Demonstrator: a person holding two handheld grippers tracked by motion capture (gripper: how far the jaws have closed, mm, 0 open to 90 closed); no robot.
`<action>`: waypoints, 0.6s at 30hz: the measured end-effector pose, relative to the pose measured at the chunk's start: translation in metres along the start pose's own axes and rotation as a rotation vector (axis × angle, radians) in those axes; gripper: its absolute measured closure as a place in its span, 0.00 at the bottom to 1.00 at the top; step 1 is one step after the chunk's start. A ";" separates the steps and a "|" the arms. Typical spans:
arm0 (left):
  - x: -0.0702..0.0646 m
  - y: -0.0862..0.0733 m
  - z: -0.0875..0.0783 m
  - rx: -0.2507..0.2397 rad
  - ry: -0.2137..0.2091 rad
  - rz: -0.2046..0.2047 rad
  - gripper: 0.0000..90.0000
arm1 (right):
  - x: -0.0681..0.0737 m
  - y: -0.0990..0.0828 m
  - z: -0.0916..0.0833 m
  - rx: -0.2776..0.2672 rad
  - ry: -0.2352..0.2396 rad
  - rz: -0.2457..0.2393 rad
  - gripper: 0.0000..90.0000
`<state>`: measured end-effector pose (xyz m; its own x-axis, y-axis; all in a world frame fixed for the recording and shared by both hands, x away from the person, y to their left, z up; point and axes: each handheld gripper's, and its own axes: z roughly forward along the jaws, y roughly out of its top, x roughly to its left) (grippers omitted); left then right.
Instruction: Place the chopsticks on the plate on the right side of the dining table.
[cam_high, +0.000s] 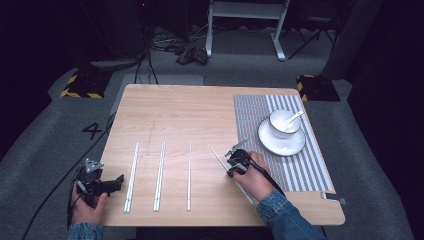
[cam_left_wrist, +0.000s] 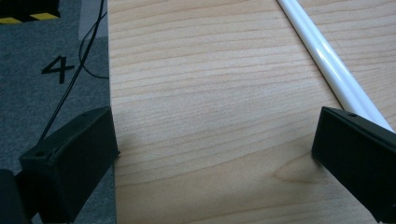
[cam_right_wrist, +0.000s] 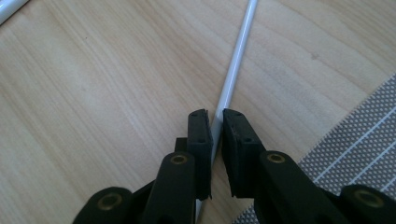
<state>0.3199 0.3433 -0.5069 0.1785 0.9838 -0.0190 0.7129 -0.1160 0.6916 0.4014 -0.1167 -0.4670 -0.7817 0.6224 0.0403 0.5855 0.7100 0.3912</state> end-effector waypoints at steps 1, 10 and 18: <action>0.000 0.000 0.000 0.000 0.000 0.000 0.00 | 0.001 0.000 0.000 0.008 0.001 -0.001 0.91; 0.000 0.000 0.000 0.000 0.000 0.000 0.00 | 0.006 0.010 0.002 0.065 -0.037 0.016 0.87; 0.000 0.000 0.000 0.000 0.000 0.000 0.00 | 0.008 0.010 0.002 0.055 -0.042 0.075 0.94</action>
<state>0.3199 0.3433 -0.5070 0.1788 0.9837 -0.0193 0.7127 -0.1160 0.6918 0.4021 -0.1039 -0.4646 -0.7266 0.6865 0.0287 0.6534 0.6774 0.3378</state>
